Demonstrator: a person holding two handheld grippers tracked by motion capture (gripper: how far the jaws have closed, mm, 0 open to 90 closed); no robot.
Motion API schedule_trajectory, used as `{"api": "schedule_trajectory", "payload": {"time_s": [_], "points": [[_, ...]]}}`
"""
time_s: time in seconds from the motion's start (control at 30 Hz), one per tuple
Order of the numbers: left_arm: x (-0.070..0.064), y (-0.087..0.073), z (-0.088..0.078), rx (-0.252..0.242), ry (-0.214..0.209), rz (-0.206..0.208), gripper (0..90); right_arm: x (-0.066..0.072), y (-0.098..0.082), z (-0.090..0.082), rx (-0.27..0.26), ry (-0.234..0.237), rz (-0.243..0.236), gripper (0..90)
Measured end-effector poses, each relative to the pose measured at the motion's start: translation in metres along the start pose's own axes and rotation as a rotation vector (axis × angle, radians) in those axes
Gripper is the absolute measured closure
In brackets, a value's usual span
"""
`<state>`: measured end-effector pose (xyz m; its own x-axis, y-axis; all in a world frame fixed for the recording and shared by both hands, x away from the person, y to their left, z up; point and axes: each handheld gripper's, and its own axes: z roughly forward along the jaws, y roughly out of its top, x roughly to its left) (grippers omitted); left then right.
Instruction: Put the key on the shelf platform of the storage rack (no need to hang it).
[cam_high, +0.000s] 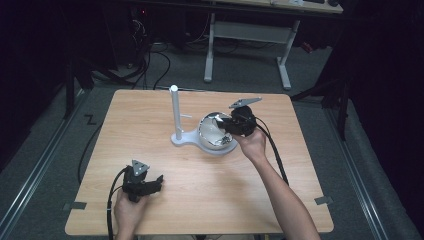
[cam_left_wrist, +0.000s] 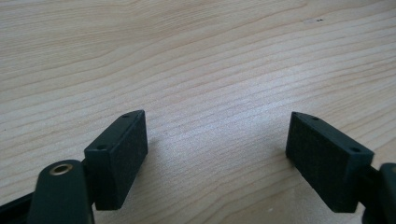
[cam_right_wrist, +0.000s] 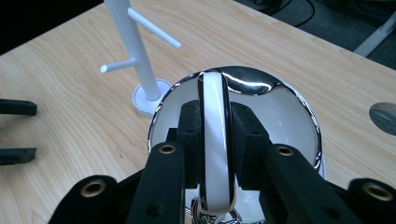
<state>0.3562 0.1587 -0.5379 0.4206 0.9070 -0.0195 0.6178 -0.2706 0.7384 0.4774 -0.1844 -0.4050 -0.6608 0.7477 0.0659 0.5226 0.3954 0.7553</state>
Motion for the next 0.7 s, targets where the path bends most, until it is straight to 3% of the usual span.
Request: {"api": "schedule_trajectory", "payload": {"time_s": [0.7], "points": [[0.000, 0.000, 0.000, 0.000, 0.001, 0.001, 21.2, -0.005, -0.019, 0.025, 0.078, -0.012, 0.027, 75.7]]}}
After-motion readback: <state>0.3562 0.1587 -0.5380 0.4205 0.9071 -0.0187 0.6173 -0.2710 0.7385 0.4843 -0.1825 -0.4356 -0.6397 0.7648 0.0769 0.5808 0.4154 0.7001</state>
